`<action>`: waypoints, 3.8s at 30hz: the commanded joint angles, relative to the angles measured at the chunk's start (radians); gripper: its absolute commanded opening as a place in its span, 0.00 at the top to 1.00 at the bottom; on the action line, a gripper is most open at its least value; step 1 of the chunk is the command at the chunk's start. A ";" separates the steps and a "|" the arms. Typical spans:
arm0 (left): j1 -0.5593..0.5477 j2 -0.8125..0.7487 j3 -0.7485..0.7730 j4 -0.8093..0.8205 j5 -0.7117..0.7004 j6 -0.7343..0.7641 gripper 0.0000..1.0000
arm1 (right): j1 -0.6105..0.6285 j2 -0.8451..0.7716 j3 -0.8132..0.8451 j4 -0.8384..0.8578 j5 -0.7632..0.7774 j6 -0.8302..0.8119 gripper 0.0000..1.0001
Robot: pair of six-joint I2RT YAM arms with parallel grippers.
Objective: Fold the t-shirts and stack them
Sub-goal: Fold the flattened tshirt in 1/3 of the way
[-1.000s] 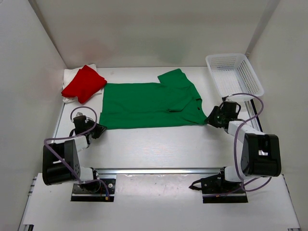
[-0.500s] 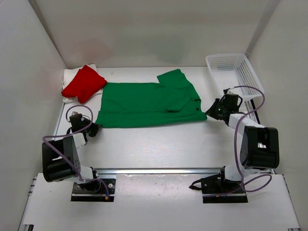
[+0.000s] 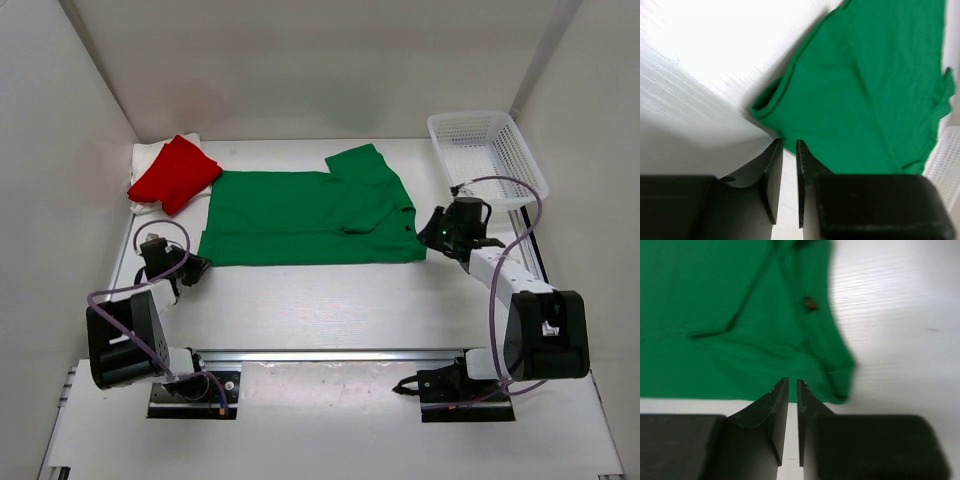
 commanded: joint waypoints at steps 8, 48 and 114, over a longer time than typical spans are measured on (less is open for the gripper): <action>-0.341 -0.217 0.067 -0.019 -0.126 0.043 0.70 | 0.041 0.161 0.054 0.045 -0.077 0.023 1.00; -0.363 -0.423 -0.282 -0.059 0.098 0.074 0.62 | 0.265 -0.282 -0.390 -0.007 -0.072 0.158 1.00; -0.340 -0.359 -0.238 -0.020 0.170 0.103 0.63 | 0.312 0.276 0.150 0.149 -0.112 0.092 0.90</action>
